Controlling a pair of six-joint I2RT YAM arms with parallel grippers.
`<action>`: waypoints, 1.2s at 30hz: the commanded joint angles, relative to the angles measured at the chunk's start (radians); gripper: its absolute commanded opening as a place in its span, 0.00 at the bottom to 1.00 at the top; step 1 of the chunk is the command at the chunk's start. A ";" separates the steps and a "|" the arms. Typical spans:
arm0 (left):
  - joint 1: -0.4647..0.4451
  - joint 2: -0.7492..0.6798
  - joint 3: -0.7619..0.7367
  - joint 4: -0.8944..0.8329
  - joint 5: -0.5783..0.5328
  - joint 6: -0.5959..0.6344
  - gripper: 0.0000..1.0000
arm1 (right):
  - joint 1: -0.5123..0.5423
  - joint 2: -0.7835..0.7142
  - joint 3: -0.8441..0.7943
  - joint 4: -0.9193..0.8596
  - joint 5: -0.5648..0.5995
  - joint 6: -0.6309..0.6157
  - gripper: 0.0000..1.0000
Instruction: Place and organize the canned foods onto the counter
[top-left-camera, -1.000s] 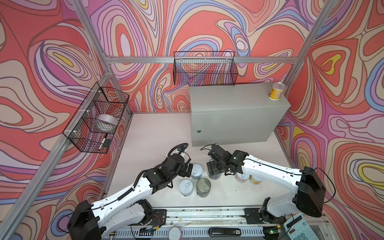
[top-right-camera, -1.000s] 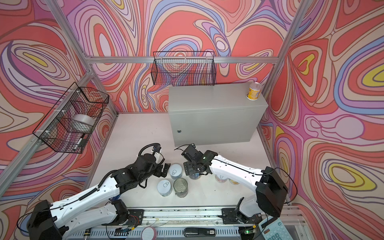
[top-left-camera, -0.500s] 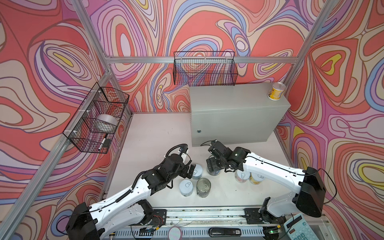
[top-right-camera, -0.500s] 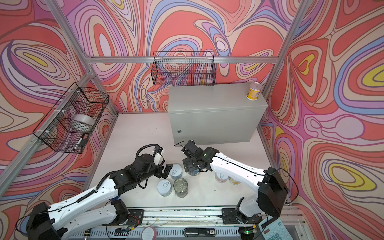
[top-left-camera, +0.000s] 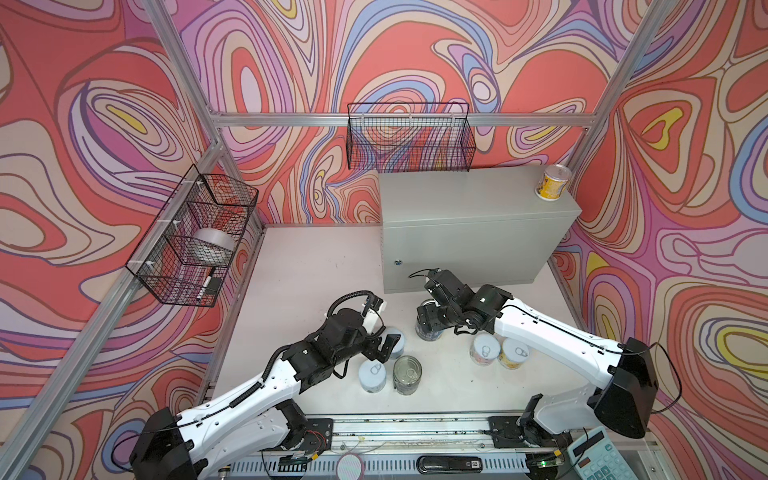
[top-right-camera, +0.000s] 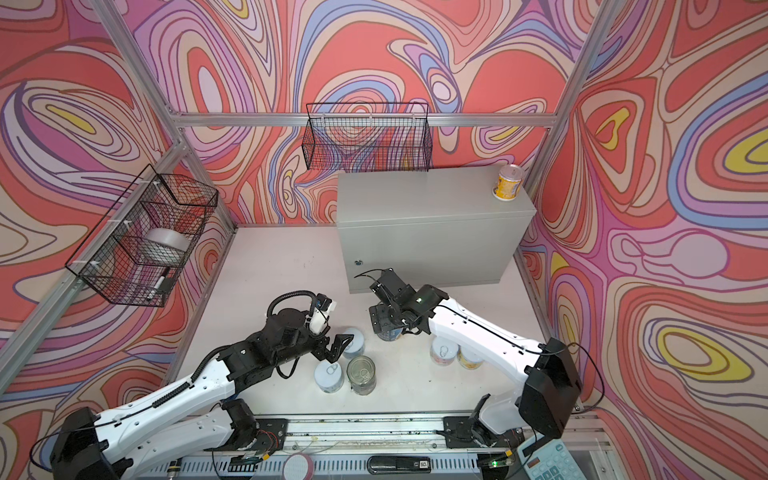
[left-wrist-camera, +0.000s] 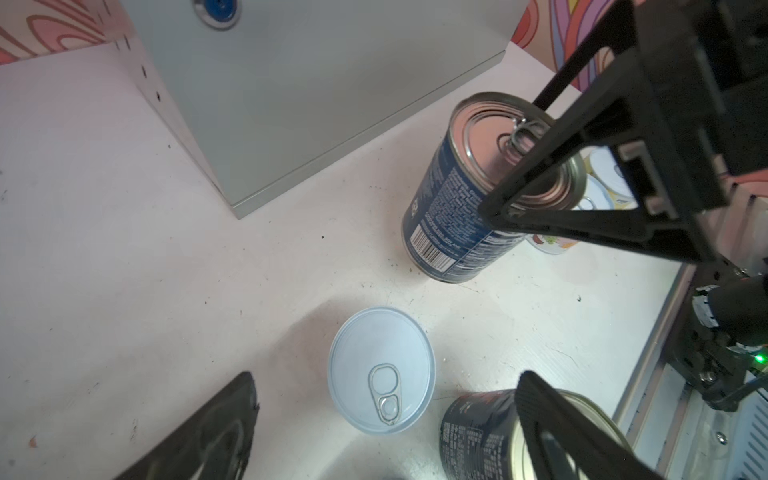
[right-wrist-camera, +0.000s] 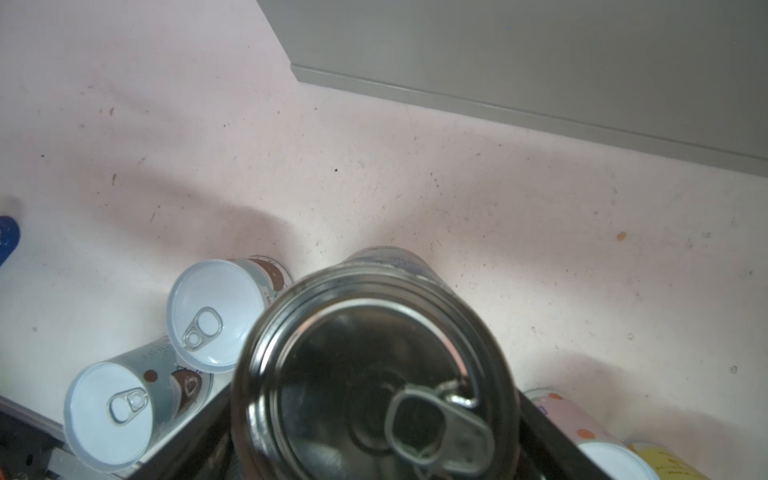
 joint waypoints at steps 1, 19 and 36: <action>-0.004 0.030 0.003 0.094 0.047 0.026 1.00 | -0.008 -0.069 0.073 0.052 -0.003 -0.021 0.15; -0.004 0.196 0.057 0.331 0.213 0.081 1.00 | -0.034 -0.093 0.153 0.024 -0.091 -0.049 0.15; -0.004 0.274 0.103 0.382 0.262 0.174 1.00 | -0.051 -0.145 0.156 0.033 -0.185 -0.017 0.15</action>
